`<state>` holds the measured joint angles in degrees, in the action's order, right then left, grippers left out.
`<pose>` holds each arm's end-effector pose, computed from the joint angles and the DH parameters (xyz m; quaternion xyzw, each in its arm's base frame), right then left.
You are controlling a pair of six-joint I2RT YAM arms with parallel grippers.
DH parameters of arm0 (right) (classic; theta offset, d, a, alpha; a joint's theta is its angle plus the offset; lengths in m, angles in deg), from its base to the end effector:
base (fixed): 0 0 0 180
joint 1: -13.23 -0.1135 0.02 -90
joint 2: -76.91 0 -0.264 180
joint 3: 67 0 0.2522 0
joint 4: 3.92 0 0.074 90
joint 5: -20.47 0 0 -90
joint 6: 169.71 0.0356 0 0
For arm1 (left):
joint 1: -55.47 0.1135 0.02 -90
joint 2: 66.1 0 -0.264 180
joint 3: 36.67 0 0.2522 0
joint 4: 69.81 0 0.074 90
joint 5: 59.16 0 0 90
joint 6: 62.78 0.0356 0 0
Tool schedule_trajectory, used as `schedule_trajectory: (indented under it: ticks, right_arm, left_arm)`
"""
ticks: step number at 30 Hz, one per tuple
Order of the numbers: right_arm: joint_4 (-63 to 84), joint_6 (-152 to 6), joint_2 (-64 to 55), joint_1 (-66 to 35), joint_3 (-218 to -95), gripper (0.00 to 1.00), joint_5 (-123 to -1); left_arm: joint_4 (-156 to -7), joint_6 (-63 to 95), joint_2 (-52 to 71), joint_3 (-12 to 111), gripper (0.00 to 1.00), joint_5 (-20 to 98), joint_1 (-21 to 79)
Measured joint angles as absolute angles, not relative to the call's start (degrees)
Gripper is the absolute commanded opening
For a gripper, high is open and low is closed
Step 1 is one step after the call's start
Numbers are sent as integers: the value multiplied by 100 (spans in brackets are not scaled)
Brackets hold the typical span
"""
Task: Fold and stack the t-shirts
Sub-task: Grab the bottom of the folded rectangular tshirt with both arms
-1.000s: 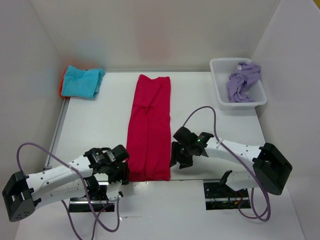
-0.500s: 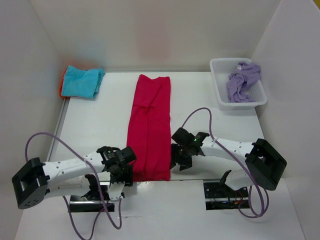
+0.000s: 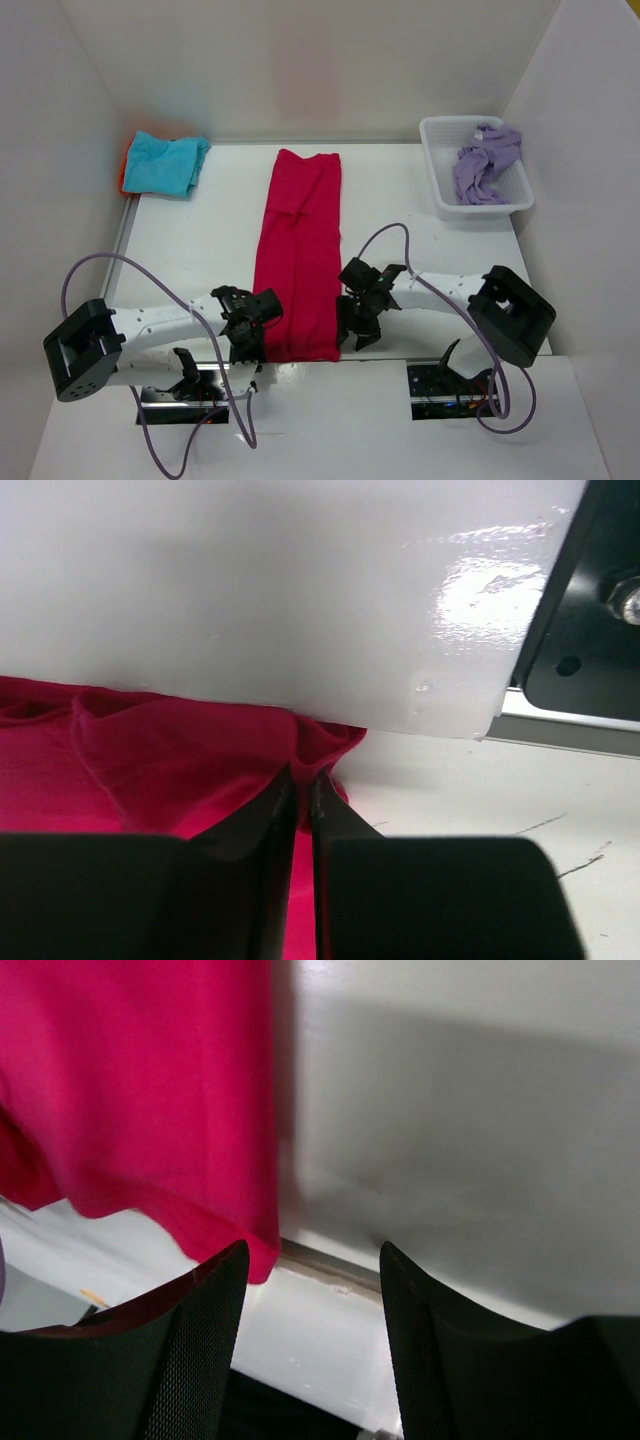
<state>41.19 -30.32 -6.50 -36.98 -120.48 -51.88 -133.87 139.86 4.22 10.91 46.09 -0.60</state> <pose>0.1428 0.1883 0.1457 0.0270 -0.9796 -0.1964 0.0332 0.0870 -0.1461 0.1564 0.9863 0.0938 -0.1037 0.0872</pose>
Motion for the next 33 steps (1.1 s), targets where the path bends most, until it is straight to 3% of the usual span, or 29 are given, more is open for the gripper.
schedule_trajectory:
  ticks: [3, 7, 12, 17, 22, 28, 33]
  right_arm:
    - [4004, -3034, -891, -3724, -12055, 61, -4860]
    - [3848, -3087, -1061, -3801, -12085, 60, -4499]
    - [3728, -3172, -1232, -3869, -12127, 42, -4294]
    - [3632, -3207, -1302, -3899, -12127, 34, -4241]
    - [3512, -3220, -1557, -3915, -12182, 0, -4104]
    - [3654, -3207, -1507, -3925, -12278, 0, -4222]
    - [4052, -3334, -1289, -3718, -12881, 0, -4410]
  left_arm:
    - [-13392, 13958, 497, 1154, 3, 4630, -60]
    - [-13359, 13750, 492, 1161, 1, 4659, -60]
    - [-13261, 13317, 346, 1161, 0, 4716, -60]
    - [-13040, 12732, 221, 1161, 0, 4803, -49]
    - [-12826, 12238, 75, 1161, 0, 4901, 36]
    - [-12655, 11641, -146, 1163, 0, 4985, 314]
    - [-12535, 11068, 97, 1672, 0, 5148, 1367]
